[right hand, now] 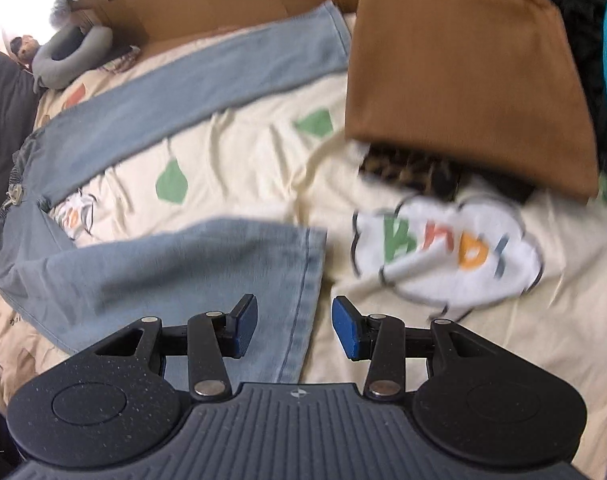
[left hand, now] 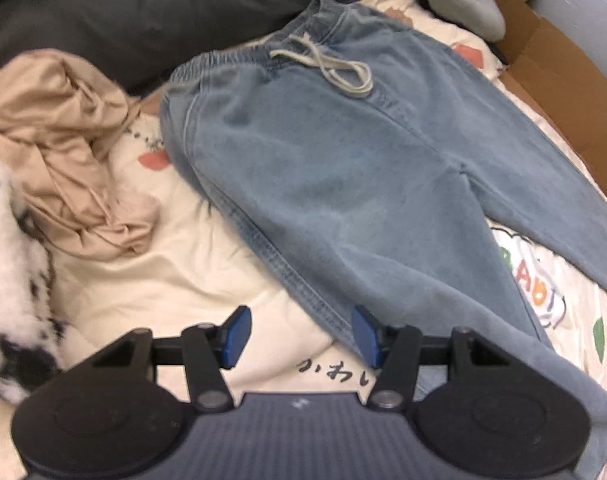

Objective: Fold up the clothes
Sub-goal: 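Grasp the leg hem with the right tool while the left tool grasps the leg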

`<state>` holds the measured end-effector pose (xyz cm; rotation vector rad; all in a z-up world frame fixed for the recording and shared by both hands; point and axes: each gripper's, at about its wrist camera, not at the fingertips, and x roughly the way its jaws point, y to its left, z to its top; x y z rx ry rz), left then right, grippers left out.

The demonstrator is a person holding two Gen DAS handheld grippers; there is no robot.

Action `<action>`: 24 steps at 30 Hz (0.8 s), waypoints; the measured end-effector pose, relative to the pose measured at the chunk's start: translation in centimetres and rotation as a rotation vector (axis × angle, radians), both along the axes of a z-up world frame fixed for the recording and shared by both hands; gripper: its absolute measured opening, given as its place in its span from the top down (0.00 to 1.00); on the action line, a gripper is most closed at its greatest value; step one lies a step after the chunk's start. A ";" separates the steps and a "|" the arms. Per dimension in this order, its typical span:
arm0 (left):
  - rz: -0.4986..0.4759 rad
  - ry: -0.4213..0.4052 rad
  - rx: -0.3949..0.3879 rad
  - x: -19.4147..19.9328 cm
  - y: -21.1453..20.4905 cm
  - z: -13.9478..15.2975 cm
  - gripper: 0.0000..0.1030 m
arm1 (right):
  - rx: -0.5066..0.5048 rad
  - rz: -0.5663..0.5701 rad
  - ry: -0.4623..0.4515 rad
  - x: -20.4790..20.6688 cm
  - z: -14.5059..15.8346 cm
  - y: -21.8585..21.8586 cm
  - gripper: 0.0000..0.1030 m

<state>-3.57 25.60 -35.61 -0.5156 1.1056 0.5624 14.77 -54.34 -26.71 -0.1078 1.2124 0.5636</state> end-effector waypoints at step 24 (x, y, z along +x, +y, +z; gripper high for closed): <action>0.245 -0.016 -0.117 1.4 2.9 -7.5 0.48 | -0.104 -0.028 0.236 -5.5 -8.5 0.5 0.54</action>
